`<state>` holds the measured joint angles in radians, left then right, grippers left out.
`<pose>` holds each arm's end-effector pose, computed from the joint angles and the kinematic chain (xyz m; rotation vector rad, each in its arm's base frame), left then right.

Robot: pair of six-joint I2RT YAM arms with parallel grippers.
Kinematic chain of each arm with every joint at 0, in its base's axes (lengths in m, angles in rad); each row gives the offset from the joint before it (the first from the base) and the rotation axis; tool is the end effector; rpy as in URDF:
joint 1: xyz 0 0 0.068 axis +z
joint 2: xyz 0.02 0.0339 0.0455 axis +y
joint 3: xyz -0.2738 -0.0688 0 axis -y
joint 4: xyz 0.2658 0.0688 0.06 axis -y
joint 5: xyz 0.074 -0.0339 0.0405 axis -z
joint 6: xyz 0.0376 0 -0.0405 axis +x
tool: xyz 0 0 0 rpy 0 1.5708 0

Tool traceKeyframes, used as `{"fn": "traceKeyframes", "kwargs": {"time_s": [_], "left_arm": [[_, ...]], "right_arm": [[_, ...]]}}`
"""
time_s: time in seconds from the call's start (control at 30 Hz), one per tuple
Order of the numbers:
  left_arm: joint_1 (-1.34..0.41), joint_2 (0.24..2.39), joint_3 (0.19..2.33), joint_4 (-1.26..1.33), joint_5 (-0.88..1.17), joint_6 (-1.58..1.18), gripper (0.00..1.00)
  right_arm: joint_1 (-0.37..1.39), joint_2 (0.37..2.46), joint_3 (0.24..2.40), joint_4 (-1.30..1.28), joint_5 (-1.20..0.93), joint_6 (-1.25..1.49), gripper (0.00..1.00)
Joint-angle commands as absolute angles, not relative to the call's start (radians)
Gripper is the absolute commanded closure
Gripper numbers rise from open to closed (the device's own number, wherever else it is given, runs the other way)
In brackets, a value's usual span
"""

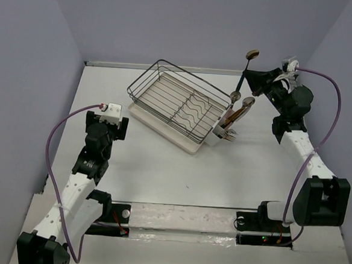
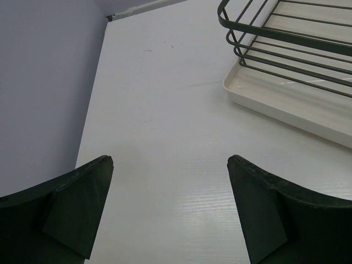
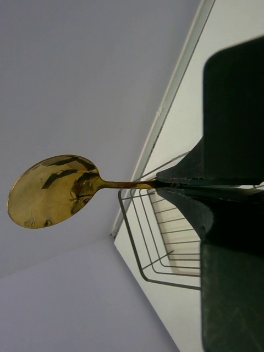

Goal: Sort the eating utensils into containers

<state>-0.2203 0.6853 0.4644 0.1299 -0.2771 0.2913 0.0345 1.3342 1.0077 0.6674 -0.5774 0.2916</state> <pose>0.1879 -0.0315 0.2771 0.2146 1.6522 0.2839 0.3254 0.0318 0.3865 -0.3496 1.2657 0.6329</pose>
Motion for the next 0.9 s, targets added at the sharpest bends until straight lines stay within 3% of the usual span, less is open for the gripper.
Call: {"fn": "traceKeyframes", "kwargs": {"time_s": [0.0, 0.27, 0.57, 0.87], "left_arm": [[-0.213, 0.692, 0.506, 0.164, -0.273, 0.295, 0.01], [-0.212, 0.69, 0.509, 0.166, -0.268, 0.293, 0.01], [-0.212, 0.686, 0.506, 0.161, -0.264, 0.291, 0.01], [-0.215, 0.784, 0.652, 0.143, -0.041, 0.313, 0.01]], "right_arm": [[0.037, 1.264, 0.95, 0.801, -0.638, 0.291, 1.0], [0.037, 1.279, 0.819, 0.888, -0.545, 0.275, 1.0], [0.037, 1.327, 0.83, 0.835, -0.54, 0.184, 1.0], [0.037, 1.33, 0.819, 0.836, -0.545, 0.169, 1.0]]}}
